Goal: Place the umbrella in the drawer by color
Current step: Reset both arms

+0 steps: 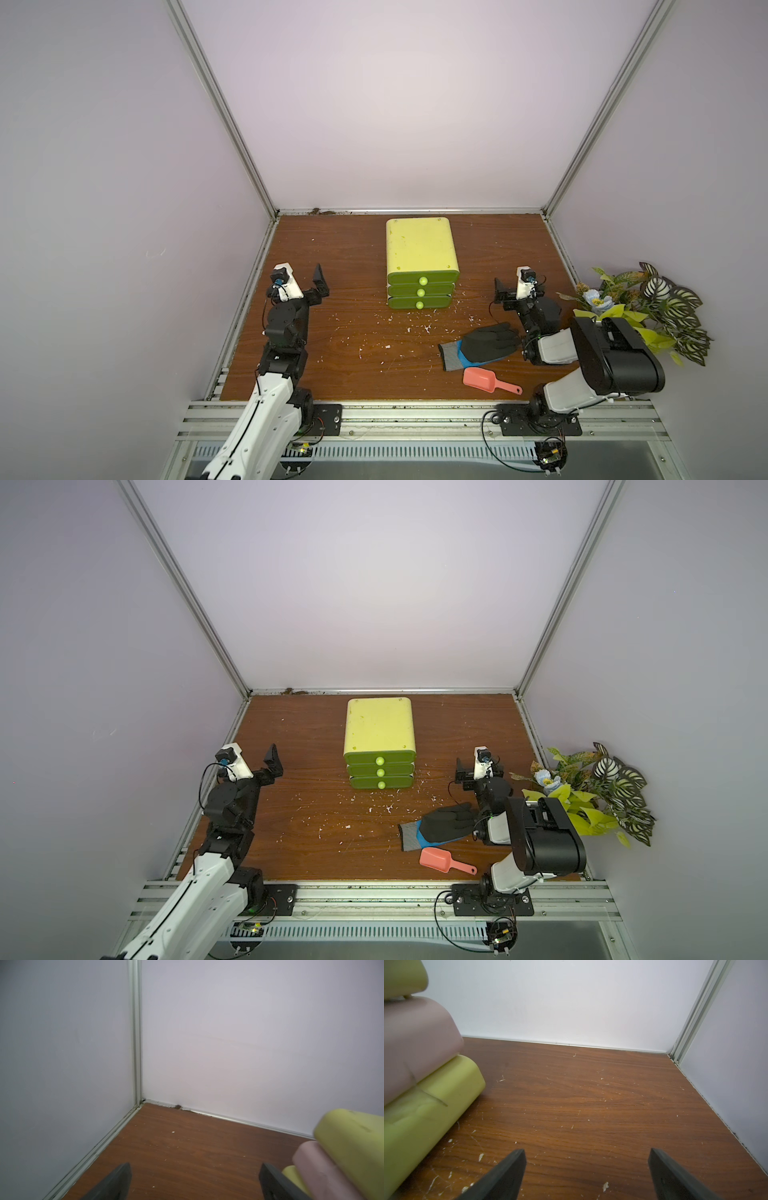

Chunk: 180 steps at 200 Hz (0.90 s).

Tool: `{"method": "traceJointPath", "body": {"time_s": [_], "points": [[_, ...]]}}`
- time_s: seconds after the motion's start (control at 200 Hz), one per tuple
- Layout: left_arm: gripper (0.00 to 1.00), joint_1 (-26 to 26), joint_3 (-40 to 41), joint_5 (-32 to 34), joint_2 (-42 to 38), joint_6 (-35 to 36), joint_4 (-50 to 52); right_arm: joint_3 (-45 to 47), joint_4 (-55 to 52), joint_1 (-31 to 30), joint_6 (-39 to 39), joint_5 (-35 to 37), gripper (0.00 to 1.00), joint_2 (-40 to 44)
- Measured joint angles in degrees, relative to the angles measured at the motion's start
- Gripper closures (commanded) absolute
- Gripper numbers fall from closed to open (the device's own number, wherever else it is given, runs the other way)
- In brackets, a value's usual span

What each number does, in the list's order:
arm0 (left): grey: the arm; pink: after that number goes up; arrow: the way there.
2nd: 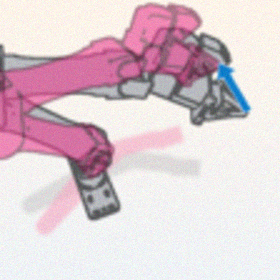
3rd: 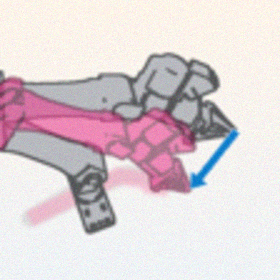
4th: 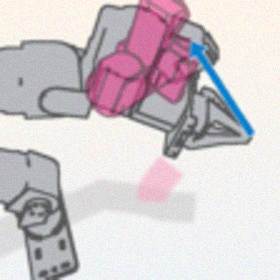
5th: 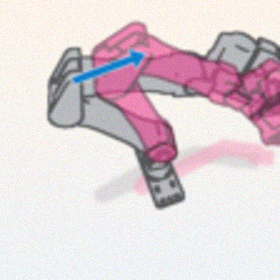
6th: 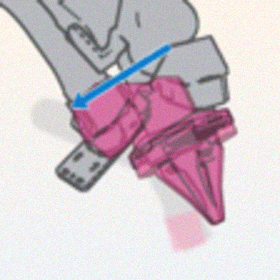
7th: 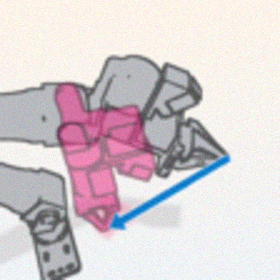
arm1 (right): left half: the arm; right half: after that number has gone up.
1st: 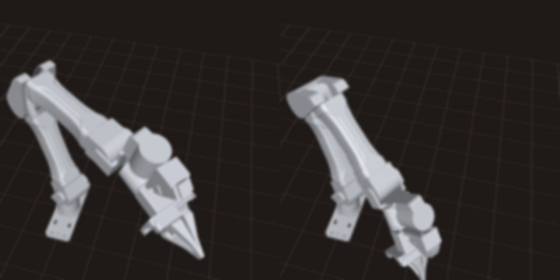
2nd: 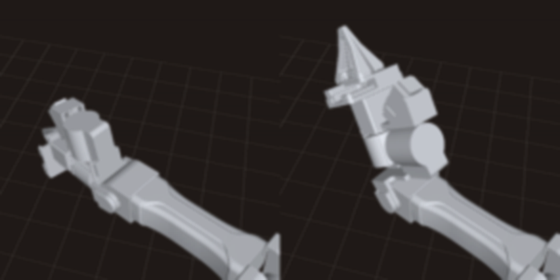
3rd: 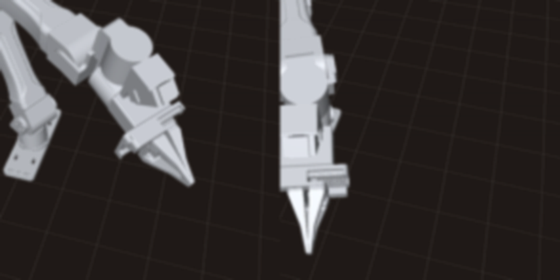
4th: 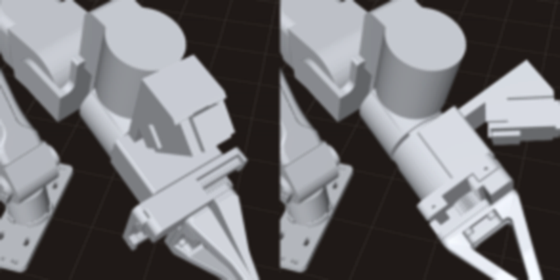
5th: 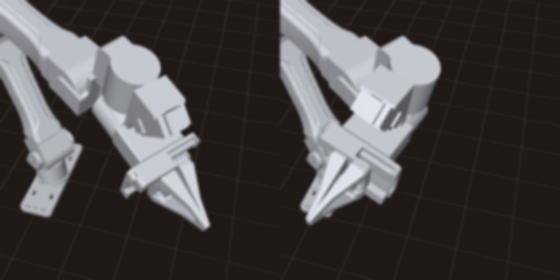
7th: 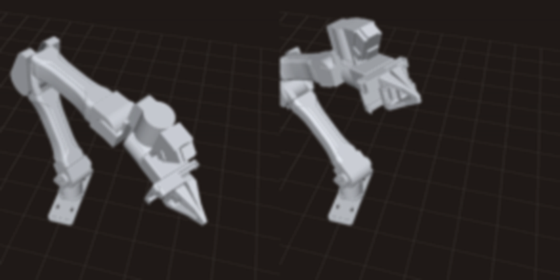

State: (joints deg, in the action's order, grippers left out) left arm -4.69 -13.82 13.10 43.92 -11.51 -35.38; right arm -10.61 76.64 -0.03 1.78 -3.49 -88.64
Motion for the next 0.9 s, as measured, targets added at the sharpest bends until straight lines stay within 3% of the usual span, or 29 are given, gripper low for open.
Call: {"method": "traceJointPath", "body": {"time_s": [0.205, 0.445, 0.52, 0.66, 0.901], "points": [[0.0, 0.2, 9.18, 7.78, 21.42, 3.21, -18.51, -0.72, -1.62, -0.02, -0.13, 0.11, 0.01, 0.0], [0.0, 0.24, 12.02, 5.77, 46.23, 7.5, -44.83, -0.72, -1.73, -0.02, -0.13, 0.11, 0.01, 0.0], [0.0, 0.22, 12.17, 5.6, 45.51, 8.17, -45.05, -0.74, -1.77, 0.0, -0.13, 0.11, 0.01, 0.0], [0.0, 0.22, 4.74, 5.86, 45.2, 8.74, -45.07, -0.76, -1.9, -0.02, -0.13, 0.11, 0.01, -0.02], [0.0, 0.22, 4.35, 4.57, 45.35, 9.75, -45.13, -0.83, -1.95, 0.0, -0.15, 0.11, 0.01, -0.02]]}}
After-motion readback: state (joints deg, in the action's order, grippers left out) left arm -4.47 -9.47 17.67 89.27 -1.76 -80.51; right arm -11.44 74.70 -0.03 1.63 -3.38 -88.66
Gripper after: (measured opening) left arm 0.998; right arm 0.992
